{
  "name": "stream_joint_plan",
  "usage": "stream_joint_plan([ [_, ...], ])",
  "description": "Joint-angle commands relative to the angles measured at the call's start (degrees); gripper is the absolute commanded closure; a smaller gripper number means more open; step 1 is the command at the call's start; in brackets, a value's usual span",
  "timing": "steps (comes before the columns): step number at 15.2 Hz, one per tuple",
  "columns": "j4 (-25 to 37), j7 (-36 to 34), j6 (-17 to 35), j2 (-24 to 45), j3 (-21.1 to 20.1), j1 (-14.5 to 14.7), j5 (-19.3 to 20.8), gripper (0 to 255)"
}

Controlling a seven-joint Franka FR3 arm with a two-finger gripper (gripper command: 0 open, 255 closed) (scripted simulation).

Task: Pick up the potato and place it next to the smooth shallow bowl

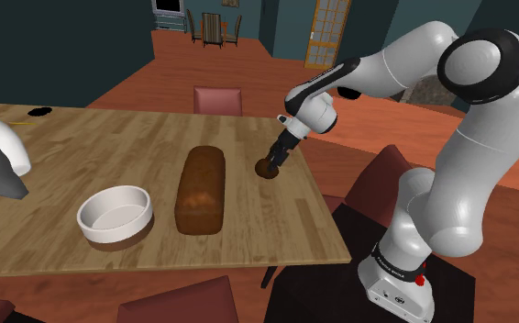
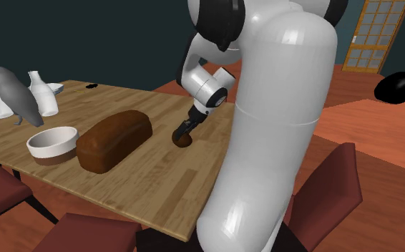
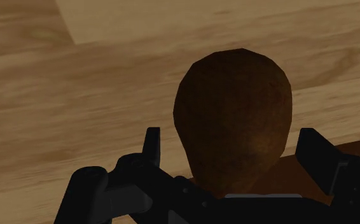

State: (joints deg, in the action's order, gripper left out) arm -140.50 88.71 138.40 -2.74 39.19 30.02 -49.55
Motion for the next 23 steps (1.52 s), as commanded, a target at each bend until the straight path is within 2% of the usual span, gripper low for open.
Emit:
stream_joint_plan([
  [1,-0.1,0.5,0.4,0.5,-0.2,0.3,-0.9,0],
  [7,-0.1,0.5,0.4,0.5,-0.2,0.3,-0.9,0],
  [8,-0.1,0.5,0.4,0.5,-0.2,0.3,-0.9,255],
  [17,-0.1,0.5,0.4,0.5,-0.2,0.3,-0.9,255],
  [23,0.2,-6.1,-0.8,-4.3,-0.8,-0.6,6.0,255],
])
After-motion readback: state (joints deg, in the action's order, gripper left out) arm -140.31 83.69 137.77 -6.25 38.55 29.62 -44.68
